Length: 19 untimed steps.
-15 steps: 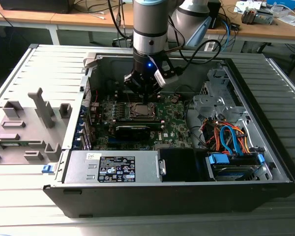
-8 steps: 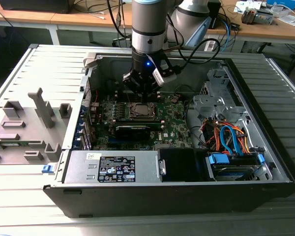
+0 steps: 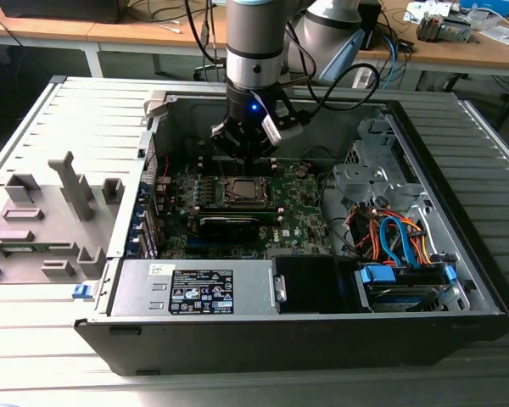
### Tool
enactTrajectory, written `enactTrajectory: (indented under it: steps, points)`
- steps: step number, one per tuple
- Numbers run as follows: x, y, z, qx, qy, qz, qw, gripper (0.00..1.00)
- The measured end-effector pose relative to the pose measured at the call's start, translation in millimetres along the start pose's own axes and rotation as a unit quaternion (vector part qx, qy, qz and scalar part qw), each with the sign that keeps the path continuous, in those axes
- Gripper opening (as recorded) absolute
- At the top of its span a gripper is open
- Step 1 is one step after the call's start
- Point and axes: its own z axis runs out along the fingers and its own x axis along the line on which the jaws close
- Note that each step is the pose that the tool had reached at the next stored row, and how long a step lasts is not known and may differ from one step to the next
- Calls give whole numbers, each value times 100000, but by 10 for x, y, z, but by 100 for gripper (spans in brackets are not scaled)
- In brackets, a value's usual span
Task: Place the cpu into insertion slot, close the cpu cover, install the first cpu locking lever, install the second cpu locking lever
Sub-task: 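Install the first cpu locking lever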
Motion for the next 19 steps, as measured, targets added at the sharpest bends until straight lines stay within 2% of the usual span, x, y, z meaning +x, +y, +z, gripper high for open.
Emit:
enactTrajectory:
  steps: [8,19]
  points:
    - [0,82,-2,9,4,-1,100000,11]
    - [35,96,-3,3,-1,0,100000,11]
